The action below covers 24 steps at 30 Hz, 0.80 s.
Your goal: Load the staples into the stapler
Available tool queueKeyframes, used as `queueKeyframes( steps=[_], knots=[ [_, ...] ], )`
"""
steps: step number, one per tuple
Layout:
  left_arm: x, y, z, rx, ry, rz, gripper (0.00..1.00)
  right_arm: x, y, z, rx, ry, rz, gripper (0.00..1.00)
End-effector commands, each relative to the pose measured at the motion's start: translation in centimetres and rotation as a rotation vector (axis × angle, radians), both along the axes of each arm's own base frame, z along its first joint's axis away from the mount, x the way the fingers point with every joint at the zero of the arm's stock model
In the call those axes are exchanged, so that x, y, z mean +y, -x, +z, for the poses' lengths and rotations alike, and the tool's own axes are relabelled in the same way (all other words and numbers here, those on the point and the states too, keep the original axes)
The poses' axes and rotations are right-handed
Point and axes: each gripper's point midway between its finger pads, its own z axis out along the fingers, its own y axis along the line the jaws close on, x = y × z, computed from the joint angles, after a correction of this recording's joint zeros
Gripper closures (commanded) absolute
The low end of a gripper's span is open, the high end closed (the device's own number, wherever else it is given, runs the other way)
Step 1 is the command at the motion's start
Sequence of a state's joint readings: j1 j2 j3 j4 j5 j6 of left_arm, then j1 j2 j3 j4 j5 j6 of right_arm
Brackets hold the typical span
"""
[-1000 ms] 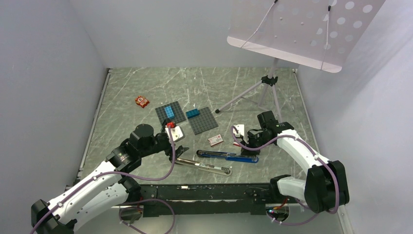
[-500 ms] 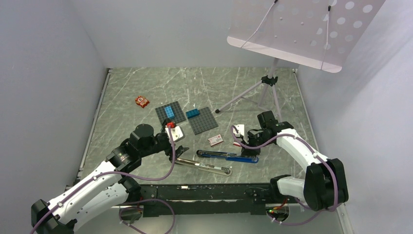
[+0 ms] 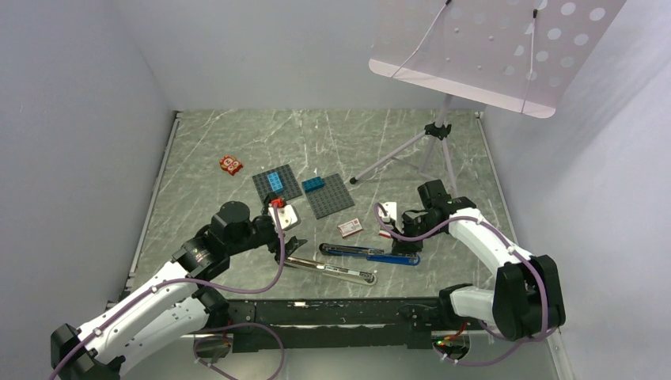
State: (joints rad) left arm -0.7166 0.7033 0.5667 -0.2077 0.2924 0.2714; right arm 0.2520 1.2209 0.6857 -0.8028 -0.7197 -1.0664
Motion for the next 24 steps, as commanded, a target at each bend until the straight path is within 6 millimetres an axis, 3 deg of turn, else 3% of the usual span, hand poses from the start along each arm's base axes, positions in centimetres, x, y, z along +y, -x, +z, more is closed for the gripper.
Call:
queueKeyframes(
  steps=[1, 10, 24],
  knots=[
    [-0.4, -0.1, 1.5, -0.030, 0.035, -0.020, 0.10, 0.7, -0.5, 1.6, -0.011, -0.051, 0.002, 0.84],
    [-0.5, 0.0, 1.4, -0.025, 0.034, -0.022, 0.10, 0.9, -0.8, 2.7, -0.039, -0.086, -0.014, 0.84],
    [-0.5, 0.0, 1.4, -0.026, 0.034, -0.024, 0.10, 0.5, 0.0, 1.7, 0.020, -0.072, 0.005, 0.84]
  ],
)
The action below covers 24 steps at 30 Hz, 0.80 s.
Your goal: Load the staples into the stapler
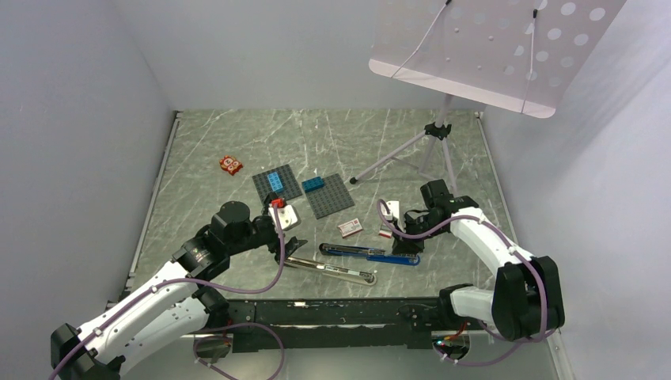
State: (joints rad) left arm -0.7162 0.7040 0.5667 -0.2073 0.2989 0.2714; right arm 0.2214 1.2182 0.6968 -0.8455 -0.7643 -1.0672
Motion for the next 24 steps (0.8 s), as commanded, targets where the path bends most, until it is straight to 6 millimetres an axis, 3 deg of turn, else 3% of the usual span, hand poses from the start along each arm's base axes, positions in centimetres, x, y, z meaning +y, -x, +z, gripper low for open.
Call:
queueKeyframes(
  steps=[1, 24],
  knots=[
    [-0.4, -0.1, 1.4, -0.028, 0.033, -0.020, 0.10, 0.5, -0.5, 1.0, -0.018, -0.035, 0.024, 0.84],
    [-0.4, -0.1, 1.4, -0.027, 0.034, -0.020, 0.10, 0.0, -1.7, 0.8, -0.067, -0.002, -0.028, 0.84]
  ],
)
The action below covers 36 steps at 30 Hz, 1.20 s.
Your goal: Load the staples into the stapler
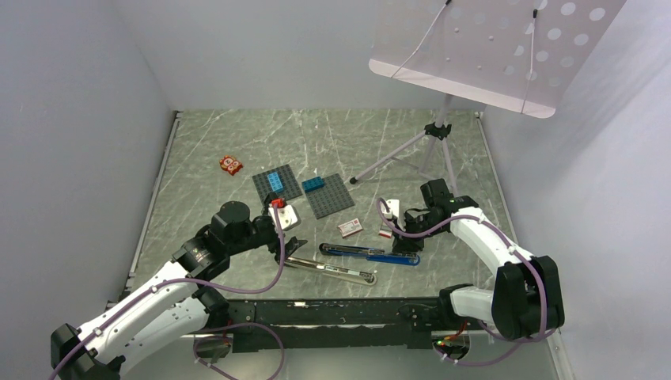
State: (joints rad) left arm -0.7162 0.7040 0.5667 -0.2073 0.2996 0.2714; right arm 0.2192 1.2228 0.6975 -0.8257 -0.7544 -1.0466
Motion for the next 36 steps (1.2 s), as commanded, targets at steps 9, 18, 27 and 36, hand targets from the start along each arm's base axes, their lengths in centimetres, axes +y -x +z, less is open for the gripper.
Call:
queueKeyframes(
  steps=[9, 18, 27, 36],
  knots=[
    [-0.4, -0.1, 1.4, -0.027, 0.035, -0.020, 0.10, 0.0, -1.1, 0.5, -0.056, 0.000, -0.003, 0.84],
    [-0.4, -0.1, 1.4, -0.029, 0.034, -0.019, 0.10, -0.1, -0.4, -0.1, -0.020, 0.007, 0.022, 0.84],
    [-0.4, -0.1, 1.5, -0.031, 0.036, -0.020, 0.10, -0.2, -0.4, -0.3, -0.021, 0.015, 0.022, 0.84],
    [-0.4, 0.0, 1.5, -0.031, 0.036, -0.019, 0.10, -0.5, 0.0, -1.0, 0.016, 0.034, 0.032, 0.81]
  ],
)
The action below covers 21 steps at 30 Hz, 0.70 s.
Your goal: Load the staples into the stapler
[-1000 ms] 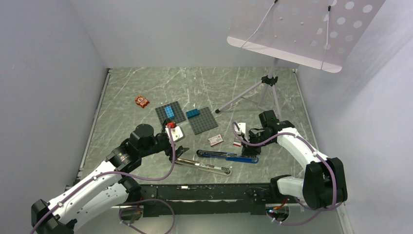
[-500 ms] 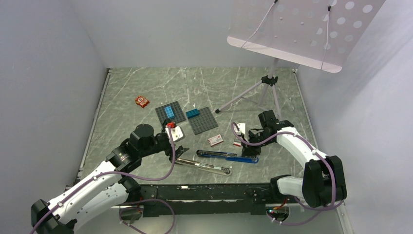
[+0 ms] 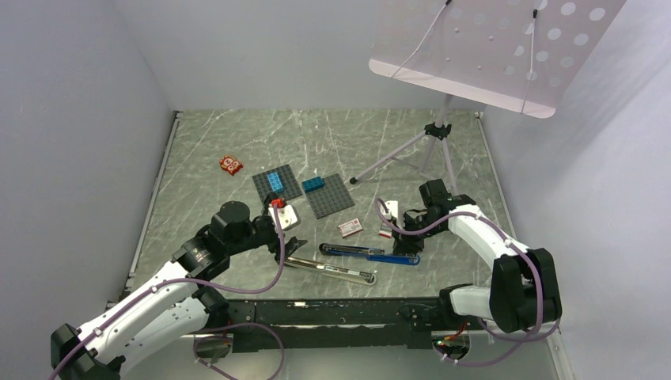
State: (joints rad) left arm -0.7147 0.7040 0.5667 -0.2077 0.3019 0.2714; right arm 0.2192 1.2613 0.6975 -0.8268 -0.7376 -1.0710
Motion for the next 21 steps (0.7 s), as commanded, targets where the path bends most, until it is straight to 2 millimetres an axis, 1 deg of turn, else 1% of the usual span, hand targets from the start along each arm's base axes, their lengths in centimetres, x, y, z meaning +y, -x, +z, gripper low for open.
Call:
queueKeyframes(
  steps=[1, 15, 17, 18, 21],
  knots=[
    [-0.4, 0.0, 1.5, -0.032, 0.036, -0.019, 0.10, -0.2, 0.0, -0.2, -0.002, 0.010, 0.015, 0.80],
    [-0.4, 0.0, 1.6, -0.033, 0.039, -0.020, 0.10, -0.4, -0.1, -0.5, 0.012, 0.023, 0.004, 0.64],
    [-0.4, 0.0, 1.6, -0.032, 0.039, -0.020, 0.10, -0.3, -0.1, -0.2, 0.011, 0.016, 0.002, 0.62],
    [-0.4, 0.0, 1.6, -0.033, 0.038, -0.020, 0.10, -0.1, -0.2, 0.0, 0.009, 0.008, -0.001, 0.59],
    [-0.3, 0.0, 1.6, -0.036, 0.038, -0.016, 0.09, 0.3, -0.7, 1.2, 0.002, -0.031, -0.020, 0.55]
  ],
)
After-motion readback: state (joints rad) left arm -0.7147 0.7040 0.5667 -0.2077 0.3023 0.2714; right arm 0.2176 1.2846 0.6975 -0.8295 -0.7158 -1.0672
